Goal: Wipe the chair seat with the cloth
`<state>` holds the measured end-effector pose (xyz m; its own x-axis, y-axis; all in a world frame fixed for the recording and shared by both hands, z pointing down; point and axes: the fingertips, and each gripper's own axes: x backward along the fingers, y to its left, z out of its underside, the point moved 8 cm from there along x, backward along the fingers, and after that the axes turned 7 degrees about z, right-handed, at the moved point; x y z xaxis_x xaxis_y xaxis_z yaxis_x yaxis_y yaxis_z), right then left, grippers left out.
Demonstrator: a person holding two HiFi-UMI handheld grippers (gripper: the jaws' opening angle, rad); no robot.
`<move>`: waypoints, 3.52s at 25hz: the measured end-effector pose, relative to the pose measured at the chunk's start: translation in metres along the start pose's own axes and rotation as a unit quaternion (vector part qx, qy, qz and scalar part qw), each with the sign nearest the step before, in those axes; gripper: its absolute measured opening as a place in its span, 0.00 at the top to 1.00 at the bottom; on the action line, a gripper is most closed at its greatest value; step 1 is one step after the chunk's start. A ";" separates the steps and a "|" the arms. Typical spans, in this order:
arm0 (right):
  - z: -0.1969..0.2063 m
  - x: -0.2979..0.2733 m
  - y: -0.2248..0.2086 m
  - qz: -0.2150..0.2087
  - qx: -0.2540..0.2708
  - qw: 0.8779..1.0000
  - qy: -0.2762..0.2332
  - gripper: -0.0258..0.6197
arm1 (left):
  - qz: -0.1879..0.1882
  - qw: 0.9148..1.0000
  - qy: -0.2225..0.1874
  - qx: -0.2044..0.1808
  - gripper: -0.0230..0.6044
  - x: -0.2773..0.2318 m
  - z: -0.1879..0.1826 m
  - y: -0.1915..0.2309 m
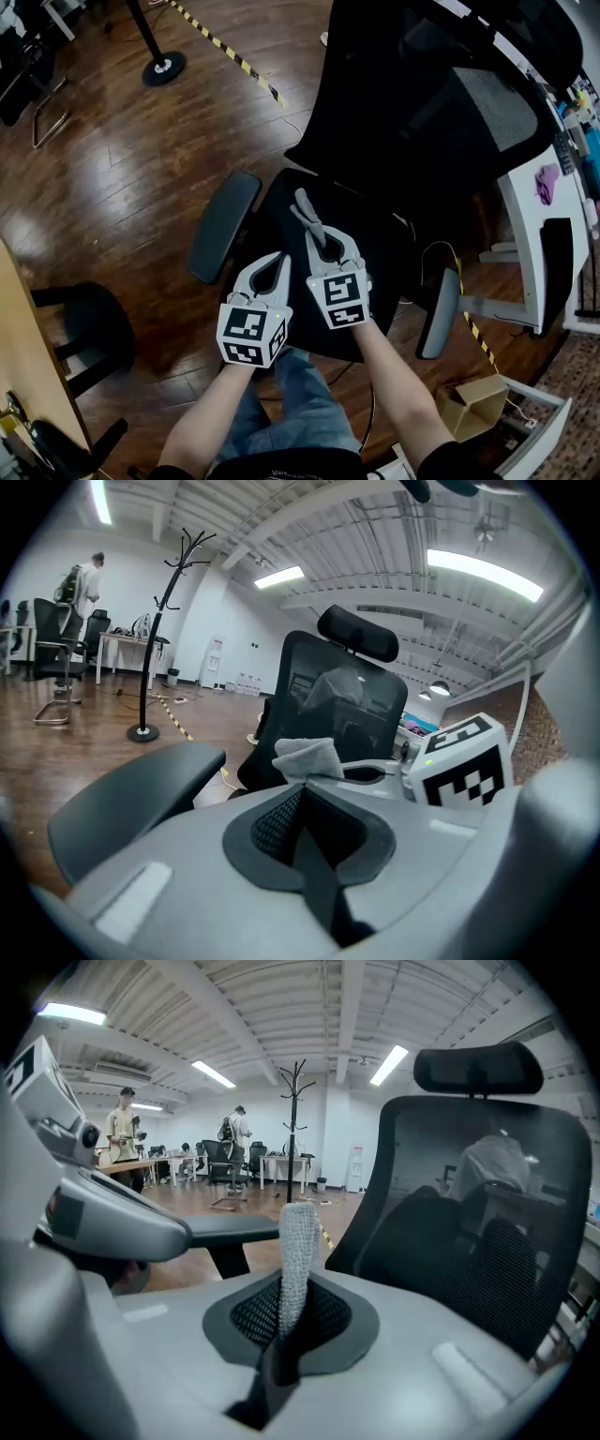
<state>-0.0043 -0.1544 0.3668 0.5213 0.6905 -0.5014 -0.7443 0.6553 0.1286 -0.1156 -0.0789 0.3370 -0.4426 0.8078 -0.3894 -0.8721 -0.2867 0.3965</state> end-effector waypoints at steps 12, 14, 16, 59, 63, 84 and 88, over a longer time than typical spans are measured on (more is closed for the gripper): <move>0.055 -0.137 -0.039 -0.027 0.093 0.993 0.067 0.95 | -0.028 1.000 -0.001 0.014 0.96 -0.050 0.011 0.031; 0.060 -0.151 -0.043 -0.028 0.106 0.991 0.071 0.95 | -0.031 0.999 0.002 0.013 0.96 -0.053 0.015 0.034; 0.065 -0.163 -0.049 -0.025 0.119 0.990 0.078 0.95 | -0.034 0.999 0.003 0.017 0.96 -0.057 0.017 0.037; 0.119 -0.029 0.162 -0.059 0.139 0.985 0.088 0.95 | -0.031 0.998 0.049 0.007 0.96 0.141 0.141 0.053; 0.123 -0.007 0.190 -0.065 0.125 0.987 0.082 0.95 | -0.036 0.998 0.051 0.008 0.96 0.165 0.153 0.053; 0.124 0.050 0.233 -0.072 0.076 0.994 0.044 0.95 | -0.037 0.999 0.032 0.010 0.96 0.179 0.155 0.040; 0.101 0.047 0.181 -0.040 0.080 0.996 0.016 0.95 | -0.022 1.000 0.020 0.004 0.96 0.153 0.141 0.025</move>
<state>-0.0722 0.0272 0.4533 0.5608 0.6250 -0.5430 -0.6236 0.7503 0.2195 -0.1760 0.1105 0.4046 -0.4120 0.7979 -0.4400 -0.8892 -0.2467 0.3852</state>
